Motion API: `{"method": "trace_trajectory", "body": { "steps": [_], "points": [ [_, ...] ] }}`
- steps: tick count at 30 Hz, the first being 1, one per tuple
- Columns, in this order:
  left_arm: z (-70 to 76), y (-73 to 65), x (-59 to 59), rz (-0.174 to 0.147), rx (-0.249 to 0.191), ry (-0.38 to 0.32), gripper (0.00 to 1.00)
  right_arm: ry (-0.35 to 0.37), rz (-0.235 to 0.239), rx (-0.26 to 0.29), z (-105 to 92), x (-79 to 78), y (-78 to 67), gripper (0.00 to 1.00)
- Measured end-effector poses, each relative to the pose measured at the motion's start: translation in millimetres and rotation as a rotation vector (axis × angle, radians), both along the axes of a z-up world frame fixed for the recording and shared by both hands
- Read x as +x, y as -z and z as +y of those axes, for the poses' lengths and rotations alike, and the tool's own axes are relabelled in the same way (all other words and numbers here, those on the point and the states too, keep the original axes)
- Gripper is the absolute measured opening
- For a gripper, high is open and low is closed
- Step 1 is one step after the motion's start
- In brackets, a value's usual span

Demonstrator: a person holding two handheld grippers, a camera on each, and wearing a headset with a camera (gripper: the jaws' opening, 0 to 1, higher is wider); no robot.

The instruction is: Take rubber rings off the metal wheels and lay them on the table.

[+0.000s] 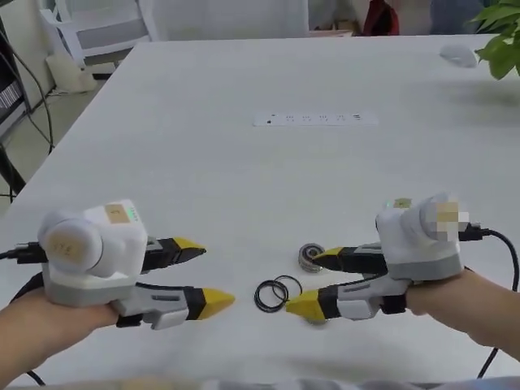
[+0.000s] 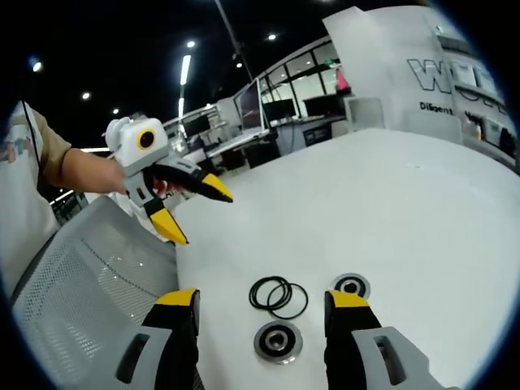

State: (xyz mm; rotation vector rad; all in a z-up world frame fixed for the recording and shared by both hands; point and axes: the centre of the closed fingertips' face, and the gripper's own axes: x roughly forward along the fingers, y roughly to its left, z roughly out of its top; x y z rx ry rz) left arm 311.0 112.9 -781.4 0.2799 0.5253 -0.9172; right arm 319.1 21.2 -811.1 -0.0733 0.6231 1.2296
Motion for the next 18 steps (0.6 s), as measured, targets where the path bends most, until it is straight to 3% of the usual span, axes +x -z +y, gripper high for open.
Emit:
{"method": "trace_trajectory", "body": {
  "steps": [7,18],
  "points": [
    [-0.3,-7.9,0.7,-0.024,-0.004,0.003,0.51,0.01,-0.076,-0.015,-16.5,2.7,-7.1,0.7],
    [4.3,-13.4,0.3,-0.048,-0.003,-0.002,0.53,0.039,-0.121,-0.033,-42.0,-2.9,-10.6,0.74]
  ]
}}
